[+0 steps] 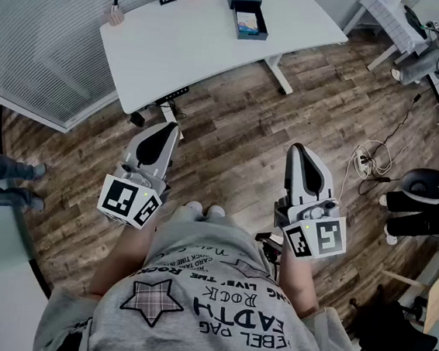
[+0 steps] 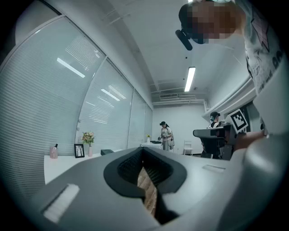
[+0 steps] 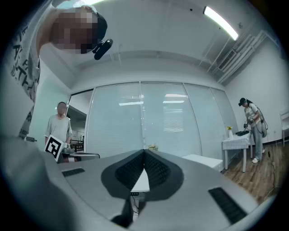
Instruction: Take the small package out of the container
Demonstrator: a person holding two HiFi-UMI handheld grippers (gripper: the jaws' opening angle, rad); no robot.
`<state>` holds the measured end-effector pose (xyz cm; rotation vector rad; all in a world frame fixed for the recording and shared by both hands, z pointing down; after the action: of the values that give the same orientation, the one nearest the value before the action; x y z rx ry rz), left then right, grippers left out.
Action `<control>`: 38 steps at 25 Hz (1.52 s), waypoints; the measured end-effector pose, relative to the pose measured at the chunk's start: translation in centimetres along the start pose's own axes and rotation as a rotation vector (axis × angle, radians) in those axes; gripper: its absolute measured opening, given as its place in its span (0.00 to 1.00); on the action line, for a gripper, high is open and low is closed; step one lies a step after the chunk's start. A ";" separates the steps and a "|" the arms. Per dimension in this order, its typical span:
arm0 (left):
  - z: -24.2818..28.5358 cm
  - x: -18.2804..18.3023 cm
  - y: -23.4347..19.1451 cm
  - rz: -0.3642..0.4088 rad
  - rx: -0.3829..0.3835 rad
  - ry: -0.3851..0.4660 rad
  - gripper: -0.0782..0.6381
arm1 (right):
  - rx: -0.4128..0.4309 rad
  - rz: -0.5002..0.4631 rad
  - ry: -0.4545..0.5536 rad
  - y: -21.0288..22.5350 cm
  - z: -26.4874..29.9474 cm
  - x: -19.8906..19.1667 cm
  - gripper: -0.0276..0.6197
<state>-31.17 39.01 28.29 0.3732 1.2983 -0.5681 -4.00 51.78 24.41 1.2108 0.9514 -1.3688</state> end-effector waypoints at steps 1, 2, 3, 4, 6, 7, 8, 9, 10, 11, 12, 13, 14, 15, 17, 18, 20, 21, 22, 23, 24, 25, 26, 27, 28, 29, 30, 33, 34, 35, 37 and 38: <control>0.1 0.0 0.0 -0.001 0.000 0.000 0.12 | 0.002 0.000 -0.001 0.1 0.1 0.0 0.06; 0.3 0.1 0.0 -0.001 0.001 0.000 0.12 | 0.003 -0.001 -0.001 0.2 0.1 0.1 0.06; 0.4 0.1 0.1 -0.001 0.002 0.001 0.12 | 0.004 -0.001 -0.001 0.4 0.2 0.1 0.06; 0.6 0.2 0.1 -0.002 0.003 0.001 0.12 | 0.005 -0.002 0.000 0.5 0.3 0.2 0.06; 0.9 0.2 0.2 0.000 0.007 0.003 0.12 | 0.006 -0.001 0.001 1.0 0.3 0.1 0.06; 0.9 0.2 0.3 0.001 0.010 0.004 0.12 | 0.007 -0.001 0.003 1.1 0.2 0.0 0.06; 0.9 0.2 0.5 0.003 0.013 0.007 0.12 | 0.007 -0.002 0.005 1.3 0.0 -0.1 0.06; 0.9 0.1 0.7 0.005 0.016 0.009 0.12 | 0.008 -0.002 0.006 1.4 -0.2 -0.2 0.06; 1.0 0.1 0.9 0.005 0.018 0.009 0.12 | 0.009 -0.001 0.006 1.6 -0.2 -0.3 0.06; 1.2 0.2 0.9 0.005 0.019 0.009 0.12 | 0.010 0.001 0.007 1.9 -0.2 -0.3 0.06; 1.4 0.3 0.9 0.005 0.020 0.008 0.12 | 0.013 0.006 0.007 2.2 -0.1 -0.2 0.06; 1.7 0.4 0.9 0.004 0.021 0.007 0.12 | 0.017 0.012 0.008 2.5 0.1 0.0 0.06; 2.0 0.6 0.9 0.004 0.021 0.007 0.12 | 0.022 0.016 0.009 2.8 0.3 0.1 0.07; 2.2 0.7 0.9 0.005 0.022 0.007 0.12 | 0.026 0.019 0.011 3.0 0.4 0.2 0.07; 2.6 0.7 0.9 0.004 0.024 0.008 0.12 | 0.033 0.021 0.016 3.4 0.6 0.3 0.07; 2.8 0.7 0.8 0.003 0.025 0.009 0.12 | 0.036 0.022 0.016 3.6 0.8 0.2 0.07; 3.0 0.7 0.6 0.001 0.028 0.009 0.12 | 0.045 0.024 0.015 3.8 1.2 0.2 0.07; 3.2 0.7 0.5 0.000 0.030 0.009 0.12 | 0.050 0.023 0.014 3.9 1.5 0.2 0.07; 3.3 0.7 0.3 0.000 0.031 0.009 0.12 | 0.056 0.022 0.013 4.0 1.7 0.3 0.07; 3.4 0.7 0.1 -0.001 0.032 0.009 0.12 | 0.061 0.021 0.012 4.0 2.1 0.3 0.07; 3.6 0.6 -0.1 -0.003 0.033 0.008 0.12 | 0.067 0.020 0.009 4.1 2.4 0.2 0.07; 3.8 0.5 -0.4 -0.006 0.033 0.006 0.12 | 0.073 0.019 0.005 4.1 2.9 0.1 0.07; 4.1 0.4 -0.8 -0.009 0.033 0.004 0.12 | 0.079 0.017 0.001 4.1 3.3 0.1 0.07; 4.5 0.4 -1.1 -0.011 0.032 0.004 0.12 | 0.083 0.015 -0.003 4.2 3.7 0.0 0.07; 4.9 0.3 -1.5 -0.013 0.030 0.004 0.12 | 0.085 0.012 -0.005 4.2 4.2 0.0 0.07; 5.4 0.4 -1.9 -0.014 0.027 0.005 0.12 | 0.086 0.010 -0.007 4.4 4.6 0.0 0.07; 5.9 0.4 -2.3 -0.015 0.024 0.007 0.12 | 0.084 0.010 -0.009 4.5 4.9 0.0 0.07; 7.5 0.8 -3.3 -0.014 0.010 0.011 0.12 | 0.076 0.018 -0.012 5.3 6.3 0.2 0.07; 8.2 1.1 -3.8 -0.013 0.005 0.013 0.12 | 0.073 0.023 -0.012 5.6 6.9 0.3 0.07; 8.9 1.3 -4.3 -0.011 0.000 0.016 0.12 | 0.071 0.025 -0.012 6.0 7.6 0.4 0.07; 10.4 1.9 -5.6 -0.008 -0.009 0.018 0.12 | 0.066 0.029 -0.014 6.6 9.2 0.6 0.07; 11.2 2.1 -6.3 -0.007 -0.014 0.017 0.12 | 0.064 0.032 -0.014 6.9 10.1 0.8 0.07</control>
<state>-25.66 27.29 29.29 0.3627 1.3197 -0.5629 1.16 40.74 25.94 1.2577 0.8805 -1.3901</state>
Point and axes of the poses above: the fingertips, and each gripper's own axes: z forward along the fingers, y to its right, x out of its top, the point moved 8 cm from there along -z, backward along the fingers, and after that the axes turned 15 degrees about -y, right-handed, at the moved point
